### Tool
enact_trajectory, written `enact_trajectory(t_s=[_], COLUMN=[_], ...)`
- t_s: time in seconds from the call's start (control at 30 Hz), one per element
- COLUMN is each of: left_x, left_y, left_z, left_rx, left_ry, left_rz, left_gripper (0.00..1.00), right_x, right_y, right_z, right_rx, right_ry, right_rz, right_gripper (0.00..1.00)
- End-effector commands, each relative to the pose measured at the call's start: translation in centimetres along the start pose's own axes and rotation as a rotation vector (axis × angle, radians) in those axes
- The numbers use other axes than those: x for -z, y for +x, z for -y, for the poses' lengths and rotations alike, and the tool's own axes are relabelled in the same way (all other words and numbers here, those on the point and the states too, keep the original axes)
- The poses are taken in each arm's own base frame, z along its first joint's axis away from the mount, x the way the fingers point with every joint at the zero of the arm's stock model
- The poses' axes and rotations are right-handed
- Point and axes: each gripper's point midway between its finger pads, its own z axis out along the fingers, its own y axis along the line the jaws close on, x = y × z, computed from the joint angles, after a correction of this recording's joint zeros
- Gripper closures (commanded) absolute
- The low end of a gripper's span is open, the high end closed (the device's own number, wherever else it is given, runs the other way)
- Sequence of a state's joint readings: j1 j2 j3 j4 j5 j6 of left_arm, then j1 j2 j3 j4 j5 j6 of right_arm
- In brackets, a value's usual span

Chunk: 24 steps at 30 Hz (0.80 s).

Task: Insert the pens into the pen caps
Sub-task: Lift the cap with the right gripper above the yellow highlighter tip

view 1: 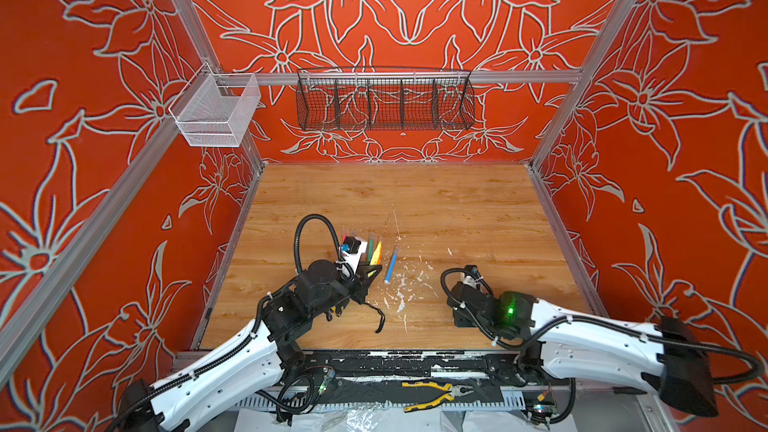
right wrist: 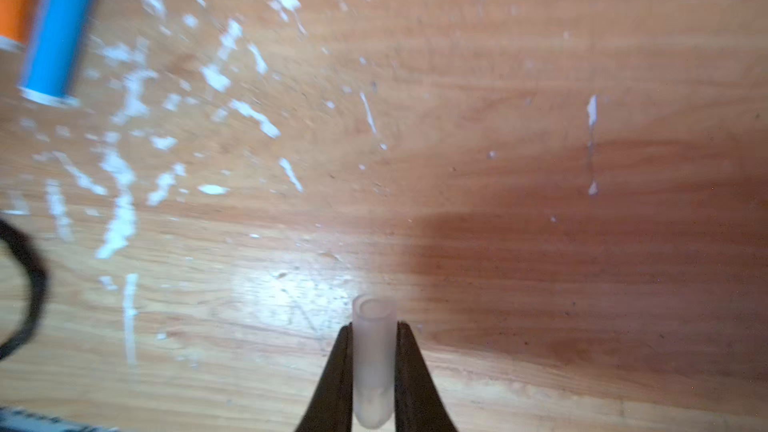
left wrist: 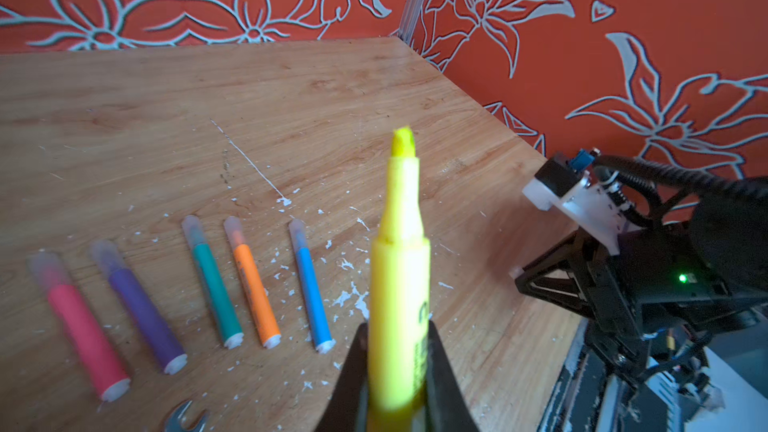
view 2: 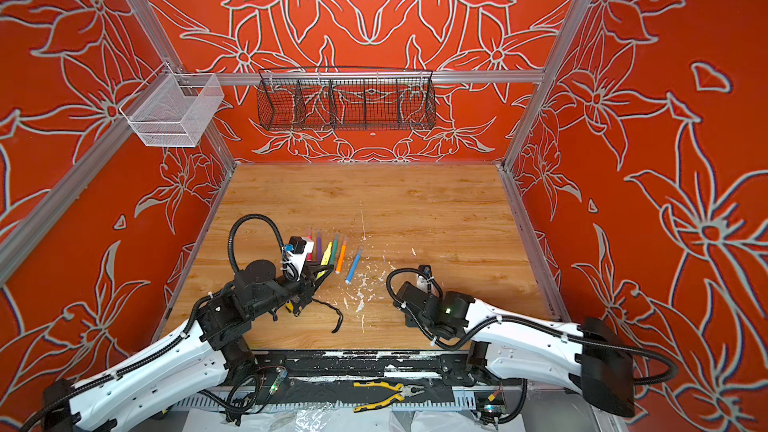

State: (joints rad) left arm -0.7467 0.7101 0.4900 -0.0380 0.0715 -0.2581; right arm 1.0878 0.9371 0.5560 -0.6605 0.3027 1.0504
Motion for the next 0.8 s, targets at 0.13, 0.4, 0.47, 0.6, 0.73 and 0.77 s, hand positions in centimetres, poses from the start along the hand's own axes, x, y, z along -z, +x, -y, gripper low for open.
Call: enact_trajectory(t_s=[0.13, 0.4, 0.47, 0.6, 0.73, 0.77], left_x=[-3.0, -5.2, -5.3, -5.7, -6.3, -6.5], left_y=[0.3, 1.8, 1.8, 1.7, 1.9, 1.8], left_z=[3.0, 7.9, 8.7, 9.8, 10.4, 10.7], left_rx=[0.137, 0.177, 0.170, 0.171, 0.171, 0.168], left_ry=[0.113, 0.190, 0.203, 0.221, 0.234, 0.239], left_rz=[-0.097, -0.081, -0.064, -0.065, -0.074, -0.077], left_gripper=[1.00, 1.00, 1.00, 1.00, 1.00, 1.00], right_x=[7.6, 13.2, 13.8, 14.5, 14.5, 14.4], right_y=[-8.2, -12.5, -13.1, -13.9, -14.2, -14.2], right_z=[-2.7, -4.2, -4.9, -5.7, -7.1, -7.5], right_rx=[-0.122, -0.221, -0.232, -0.252, -0.253, -0.252], right_ry=[-0.243, -0.452, -0.490, -0.532, -0.584, -0.590], right_rz=[0.356, 0.577, 0.600, 0.629, 0.630, 0.625], right_gripper=[0.92, 0.92, 0.92, 0.92, 0.92, 0.92])
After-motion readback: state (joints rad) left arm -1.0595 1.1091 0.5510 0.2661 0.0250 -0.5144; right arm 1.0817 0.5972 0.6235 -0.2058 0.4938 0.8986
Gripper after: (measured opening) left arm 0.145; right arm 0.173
